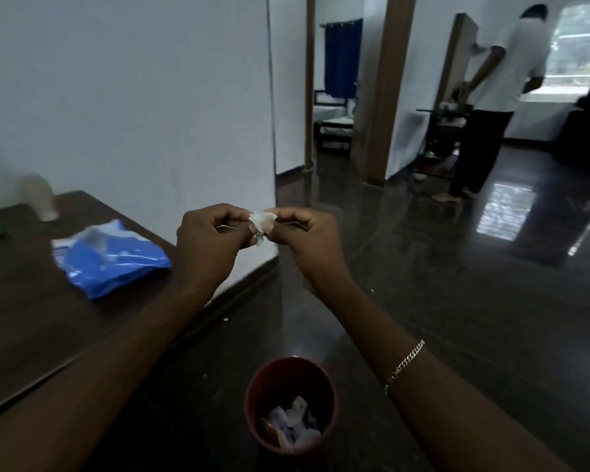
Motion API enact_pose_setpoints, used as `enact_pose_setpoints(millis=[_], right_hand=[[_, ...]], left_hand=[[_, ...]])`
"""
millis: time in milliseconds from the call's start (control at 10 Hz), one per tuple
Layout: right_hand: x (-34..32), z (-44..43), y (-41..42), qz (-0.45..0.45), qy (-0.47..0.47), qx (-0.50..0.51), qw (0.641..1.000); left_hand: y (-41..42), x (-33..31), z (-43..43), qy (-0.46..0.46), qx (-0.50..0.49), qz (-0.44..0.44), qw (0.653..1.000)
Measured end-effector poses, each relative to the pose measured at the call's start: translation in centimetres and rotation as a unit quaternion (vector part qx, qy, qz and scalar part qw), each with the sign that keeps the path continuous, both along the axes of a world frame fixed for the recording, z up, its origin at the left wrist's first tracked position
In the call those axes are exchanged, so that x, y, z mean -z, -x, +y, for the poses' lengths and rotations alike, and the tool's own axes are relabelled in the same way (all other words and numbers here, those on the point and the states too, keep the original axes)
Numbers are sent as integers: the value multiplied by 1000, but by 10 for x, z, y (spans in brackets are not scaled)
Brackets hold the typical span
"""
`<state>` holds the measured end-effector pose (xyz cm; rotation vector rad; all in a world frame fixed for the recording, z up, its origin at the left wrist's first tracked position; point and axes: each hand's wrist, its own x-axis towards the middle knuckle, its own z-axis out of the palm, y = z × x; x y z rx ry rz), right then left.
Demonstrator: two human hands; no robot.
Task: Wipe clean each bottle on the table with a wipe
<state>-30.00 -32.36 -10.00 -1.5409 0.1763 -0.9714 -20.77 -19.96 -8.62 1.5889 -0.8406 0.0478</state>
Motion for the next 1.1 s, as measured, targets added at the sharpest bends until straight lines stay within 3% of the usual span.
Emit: enact_pose_setpoints(millis=[300,600,700,800,900,1000,1100], right_hand=[[120,-56,41,83,-81,40,992],[240,-57,42,201,-229,54,951],[282,-54,37,269,-217,87,934],[325,-54,29,340,-206,89,913],[348,-51,26,474,-131,75,867],[355,-44,32,541,-53,86,835],[355,-44,34,510,-45,126,850]], left_hand=[[29,114,-67,-76,39,19,996],[23,248,-76,-192,15,133,972],[18,288,-63,-238,-10,152,959],[12,314,-53,-284,-39,109,952],[9,324,-45,-339,-14,79,937],[9,336,-36,-401,38,-5,915],[8,342,-37,-419,66,-68,903]])
